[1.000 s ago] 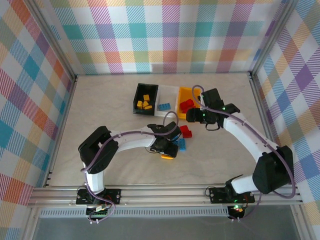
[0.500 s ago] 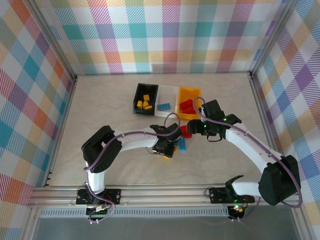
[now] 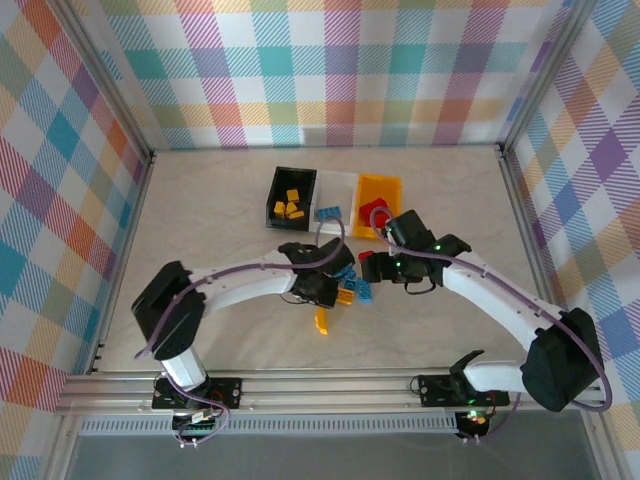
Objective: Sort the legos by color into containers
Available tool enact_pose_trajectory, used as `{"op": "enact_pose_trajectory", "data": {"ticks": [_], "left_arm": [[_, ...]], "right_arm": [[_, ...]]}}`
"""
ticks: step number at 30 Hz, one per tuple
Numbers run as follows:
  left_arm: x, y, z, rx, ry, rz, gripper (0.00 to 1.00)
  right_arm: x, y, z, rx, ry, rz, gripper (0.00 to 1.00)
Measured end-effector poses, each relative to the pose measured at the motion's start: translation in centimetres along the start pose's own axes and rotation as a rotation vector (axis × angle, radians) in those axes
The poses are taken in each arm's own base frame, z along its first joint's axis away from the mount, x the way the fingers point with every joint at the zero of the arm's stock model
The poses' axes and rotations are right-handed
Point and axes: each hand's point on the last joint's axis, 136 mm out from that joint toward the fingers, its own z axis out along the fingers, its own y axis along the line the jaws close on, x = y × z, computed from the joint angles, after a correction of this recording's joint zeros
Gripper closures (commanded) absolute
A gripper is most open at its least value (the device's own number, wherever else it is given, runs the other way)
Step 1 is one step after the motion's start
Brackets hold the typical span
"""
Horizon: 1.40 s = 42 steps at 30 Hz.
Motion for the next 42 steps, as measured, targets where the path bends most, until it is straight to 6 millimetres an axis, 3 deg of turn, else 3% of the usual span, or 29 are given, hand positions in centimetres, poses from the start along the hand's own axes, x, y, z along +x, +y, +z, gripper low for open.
{"op": "enact_pose_trajectory", "data": {"ticks": [3, 6, 9, 12, 16, 22, 28, 36, 39, 42], "left_arm": [[-1.5, 1.9, -1.8, 0.000, -0.043, -0.041, 0.69], [-2.4, 3.9, -2.1, -0.019, -0.048, -0.071, 0.54], [-2.6, 4.9, -2.1, -0.030, -0.040, -0.092, 0.49], [-2.1, 4.4, -1.7, -0.009, -0.027, -0.093, 0.43], [0.5, 3.9, -0.6, 0.002, 0.023, -0.109, 0.32], [4.3, 1.5, 0.1, 0.034, 0.084, -0.115, 0.29], [4.8, 0.0, 0.8, 0.051, 0.084, -0.143, 0.29], [5.6, -0.5, 3.9, 0.009, 0.134, -0.156, 0.32], [6.0, -0.7, 4.2, 0.003, 0.142, -0.156, 0.32], [6.1, -0.8, 4.2, 0.002, 0.143, -0.160, 0.35]], "right_arm": [[1.9, 0.2, 1.6, 0.017, 0.069, -0.022, 0.25], [3.5, 0.4, 3.3, 0.040, 0.134, -0.044, 0.26], [4.4, 0.6, 5.0, 0.064, 0.178, -0.071, 0.27], [4.9, 0.6, 6.2, 0.081, 0.199, -0.087, 0.29], [5.2, -0.1, 7.7, 0.124, 0.220, -0.091, 0.32], [5.0, -1.1, 9.2, 0.180, 0.219, -0.097, 0.35], [4.6, -1.7, 9.7, 0.231, 0.216, -0.105, 0.42], [4.5, -2.1, 9.7, 0.257, 0.214, -0.109, 0.55], [4.4, -2.2, 9.7, 0.261, 0.212, -0.115, 0.63], [4.3, -2.2, 9.6, 0.264, 0.206, -0.123, 0.65]]}}
